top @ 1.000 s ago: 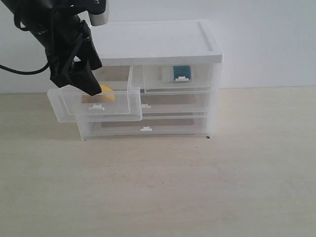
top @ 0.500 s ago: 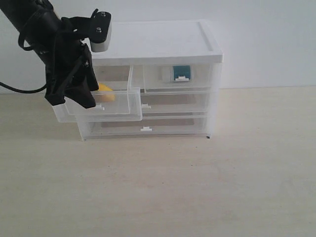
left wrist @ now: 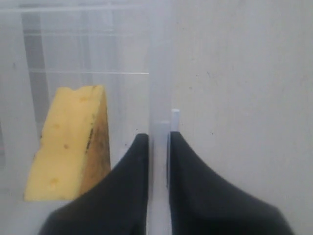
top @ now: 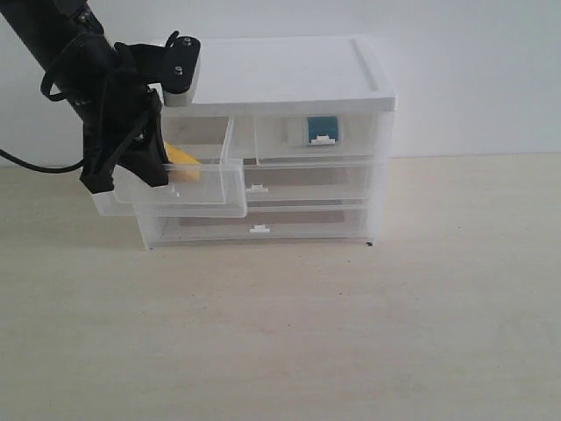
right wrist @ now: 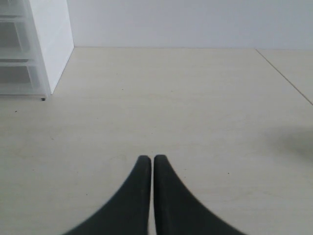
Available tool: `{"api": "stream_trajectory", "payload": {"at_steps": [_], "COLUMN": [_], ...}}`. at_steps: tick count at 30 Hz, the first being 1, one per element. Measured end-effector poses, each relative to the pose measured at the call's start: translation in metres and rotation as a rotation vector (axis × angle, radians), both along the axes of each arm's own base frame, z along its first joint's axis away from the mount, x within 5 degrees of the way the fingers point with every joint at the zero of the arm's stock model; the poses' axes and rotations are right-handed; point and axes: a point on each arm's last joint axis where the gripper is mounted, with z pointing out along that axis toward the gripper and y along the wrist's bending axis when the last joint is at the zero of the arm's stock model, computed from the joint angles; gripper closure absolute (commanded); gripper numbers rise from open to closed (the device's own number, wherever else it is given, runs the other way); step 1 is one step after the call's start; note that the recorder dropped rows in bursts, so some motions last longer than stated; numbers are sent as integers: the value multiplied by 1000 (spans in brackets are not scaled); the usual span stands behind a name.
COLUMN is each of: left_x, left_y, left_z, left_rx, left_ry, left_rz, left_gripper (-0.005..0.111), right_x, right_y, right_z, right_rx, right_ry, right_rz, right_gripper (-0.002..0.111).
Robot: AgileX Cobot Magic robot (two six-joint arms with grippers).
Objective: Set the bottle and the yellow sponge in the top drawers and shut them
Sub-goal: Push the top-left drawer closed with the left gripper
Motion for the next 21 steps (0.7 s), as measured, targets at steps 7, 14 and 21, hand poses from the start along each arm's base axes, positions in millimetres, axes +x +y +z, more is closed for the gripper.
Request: {"api": "stream_trajectory", "payload": {"at_steps": [7, 14, 21], "left_x": [4, 10, 21], "left_y": [0, -2, -4], "left_z": [4, 10, 7], "left_rx": [-3, -13, -34], "left_ry": [-44, -98, -179], "left_rz": [-2, 3, 19], "left_gripper": [102, 102, 102], "right_x": [0, 0, 0], "right_y": [0, 0, 0], "right_z": [0, 0, 0], "right_rx": [0, 0, 0], "right_ry": [0, 0, 0], "right_rz": [0, 0, 0], "right_gripper": [108, 108, 108]}}
